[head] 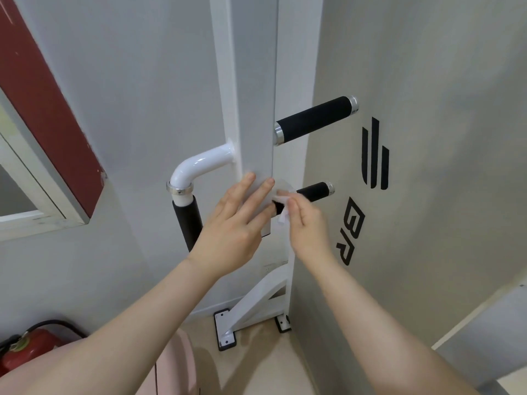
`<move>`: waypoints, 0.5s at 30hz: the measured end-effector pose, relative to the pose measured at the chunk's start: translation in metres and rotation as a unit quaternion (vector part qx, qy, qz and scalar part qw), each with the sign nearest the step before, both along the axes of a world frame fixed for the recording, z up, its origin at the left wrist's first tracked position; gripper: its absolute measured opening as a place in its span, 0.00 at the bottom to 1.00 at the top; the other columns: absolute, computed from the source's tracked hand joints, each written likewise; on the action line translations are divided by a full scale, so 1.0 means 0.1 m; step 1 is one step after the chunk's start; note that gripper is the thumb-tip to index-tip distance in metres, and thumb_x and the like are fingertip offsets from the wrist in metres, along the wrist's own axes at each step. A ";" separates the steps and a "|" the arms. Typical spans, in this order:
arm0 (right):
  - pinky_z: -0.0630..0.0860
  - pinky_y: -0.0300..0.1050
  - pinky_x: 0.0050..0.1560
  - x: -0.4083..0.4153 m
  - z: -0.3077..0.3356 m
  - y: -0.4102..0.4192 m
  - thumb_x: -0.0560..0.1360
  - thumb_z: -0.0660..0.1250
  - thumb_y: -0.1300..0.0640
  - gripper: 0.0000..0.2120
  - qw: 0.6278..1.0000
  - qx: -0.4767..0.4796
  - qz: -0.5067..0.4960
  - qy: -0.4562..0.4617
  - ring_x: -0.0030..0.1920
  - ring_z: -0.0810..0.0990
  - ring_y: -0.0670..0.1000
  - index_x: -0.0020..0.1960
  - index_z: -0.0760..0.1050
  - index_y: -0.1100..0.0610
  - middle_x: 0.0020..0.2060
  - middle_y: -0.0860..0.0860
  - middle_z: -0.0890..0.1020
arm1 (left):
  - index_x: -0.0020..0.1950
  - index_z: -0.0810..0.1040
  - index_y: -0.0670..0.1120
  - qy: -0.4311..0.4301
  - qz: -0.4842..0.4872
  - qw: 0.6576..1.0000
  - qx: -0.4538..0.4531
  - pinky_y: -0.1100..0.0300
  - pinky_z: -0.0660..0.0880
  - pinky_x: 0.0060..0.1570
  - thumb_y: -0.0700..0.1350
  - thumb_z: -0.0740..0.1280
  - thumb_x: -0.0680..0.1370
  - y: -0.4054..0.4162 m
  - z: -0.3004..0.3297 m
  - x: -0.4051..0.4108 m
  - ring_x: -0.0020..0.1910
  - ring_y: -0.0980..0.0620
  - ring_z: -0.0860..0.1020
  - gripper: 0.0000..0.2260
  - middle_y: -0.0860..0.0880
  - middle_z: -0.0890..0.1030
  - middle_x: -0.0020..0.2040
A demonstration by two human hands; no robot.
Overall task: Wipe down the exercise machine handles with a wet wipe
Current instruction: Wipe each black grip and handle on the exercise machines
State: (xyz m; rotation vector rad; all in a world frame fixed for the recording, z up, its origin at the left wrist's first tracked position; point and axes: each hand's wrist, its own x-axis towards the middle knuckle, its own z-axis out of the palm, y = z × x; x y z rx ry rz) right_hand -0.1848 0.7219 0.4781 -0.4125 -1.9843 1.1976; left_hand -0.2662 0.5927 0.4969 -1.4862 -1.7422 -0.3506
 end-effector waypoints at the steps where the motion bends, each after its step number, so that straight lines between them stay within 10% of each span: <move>1: 0.71 0.41 0.59 0.01 0.14 0.00 0.81 0.52 0.62 0.17 0.991 -0.127 -0.014 0.045 0.53 0.77 0.43 0.52 0.80 0.54 0.51 0.45 0.83 | 0.56 0.79 0.41 0.006 -0.001 1.000 0.009 0.48 0.65 0.62 0.35 0.59 0.71 0.00 0.04 0.00 0.69 0.40 0.63 0.16 0.41 0.70 0.69; 5: 0.74 0.41 0.54 0.19 0.67 -0.01 0.82 0.51 0.60 0.18 0.918 -0.319 -0.100 0.213 0.42 0.79 0.39 0.42 0.76 0.52 0.38 0.40 0.81 | 0.58 0.77 0.42 0.029 0.001 0.998 0.056 0.47 0.69 0.60 0.34 0.63 0.69 -0.01 0.27 -0.01 0.67 0.40 0.66 0.17 0.40 0.71 0.68; 10: 0.69 0.28 0.53 0.27 1.01 -0.15 0.82 0.51 0.57 0.15 0.969 0.013 -0.096 0.226 0.53 0.76 0.36 0.58 0.75 0.46 0.54 0.43 0.80 | 0.63 0.71 0.40 0.026 0.008 0.993 0.114 0.44 0.69 0.62 0.39 0.66 0.73 0.01 0.63 -0.01 0.68 0.37 0.64 0.18 0.35 0.67 0.69; 15: 0.61 0.49 0.70 -0.04 0.80 0.17 0.78 0.52 0.61 0.19 0.930 0.355 -0.057 0.076 0.68 0.66 0.53 0.66 0.69 0.65 0.64 0.58 0.75 | 0.72 0.56 0.38 -0.100 -0.009 0.983 0.154 0.51 0.63 0.68 0.48 0.62 0.76 0.03 0.86 0.16 0.71 0.42 0.59 0.28 0.35 0.57 0.72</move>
